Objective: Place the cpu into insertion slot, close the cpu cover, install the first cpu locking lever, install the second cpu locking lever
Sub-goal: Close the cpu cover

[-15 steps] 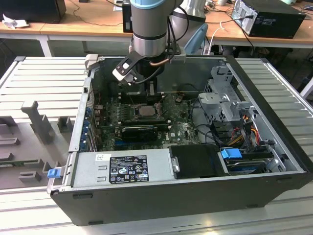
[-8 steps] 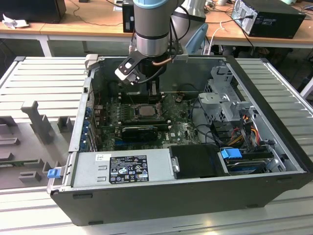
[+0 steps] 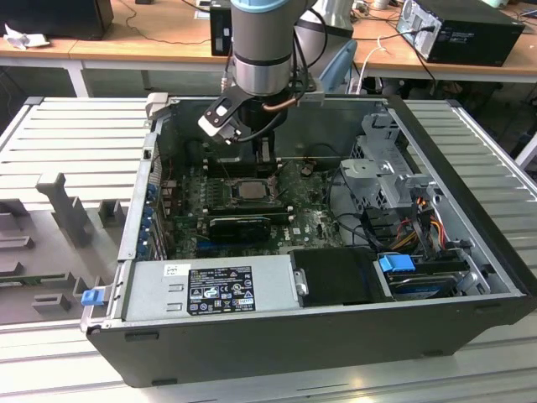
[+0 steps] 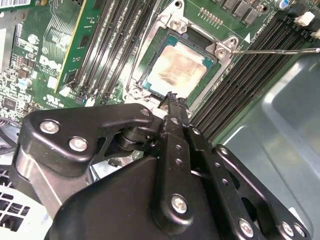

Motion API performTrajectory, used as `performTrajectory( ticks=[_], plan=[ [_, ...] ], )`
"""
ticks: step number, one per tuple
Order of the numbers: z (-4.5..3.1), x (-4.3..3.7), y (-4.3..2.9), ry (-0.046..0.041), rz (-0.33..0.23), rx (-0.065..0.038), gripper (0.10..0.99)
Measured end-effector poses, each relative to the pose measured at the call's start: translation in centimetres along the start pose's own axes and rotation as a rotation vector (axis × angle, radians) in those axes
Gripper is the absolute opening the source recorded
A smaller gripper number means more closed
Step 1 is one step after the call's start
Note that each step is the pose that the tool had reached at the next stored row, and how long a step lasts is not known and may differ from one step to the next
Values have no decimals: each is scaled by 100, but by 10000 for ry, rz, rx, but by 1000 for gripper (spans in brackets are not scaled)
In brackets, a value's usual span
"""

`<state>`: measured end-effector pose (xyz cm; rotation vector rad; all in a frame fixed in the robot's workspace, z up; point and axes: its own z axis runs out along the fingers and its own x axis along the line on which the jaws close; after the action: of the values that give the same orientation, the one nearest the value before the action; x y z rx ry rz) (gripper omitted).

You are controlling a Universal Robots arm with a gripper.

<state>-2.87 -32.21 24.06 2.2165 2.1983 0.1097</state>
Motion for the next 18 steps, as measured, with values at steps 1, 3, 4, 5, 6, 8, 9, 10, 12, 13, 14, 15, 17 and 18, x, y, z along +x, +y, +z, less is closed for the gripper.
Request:
performTrajectory(
  ticks=[1,3,4,5,6,8,9,10,12,13,14,15,17,18],
  plan=[
    [0,0,9,0,1,0,106],
    [-8,1,12,-3,1,1,106],
    [-18,1,13,-1,1,0,106],
    [-28,2,14,-1,1,0,106],
    [-37,2,14,-1,0,0,106],
    [-37,3,21,2,-2,-1,106],
    [-38,3,29,-1,0,0,106],
    [-37,3,35,0,0,0,106],
    [-52,4,38,-1,1,0,106],
    [-64,5,39,0,1,0,106],
    [-89,5,41,-1,1,0,106],
    [-112,7,43,0,0,-1,106],
    [-133,10,44,0,-1,-1,106],
    [-151,11,45,0,0,0,106]
  ],
)
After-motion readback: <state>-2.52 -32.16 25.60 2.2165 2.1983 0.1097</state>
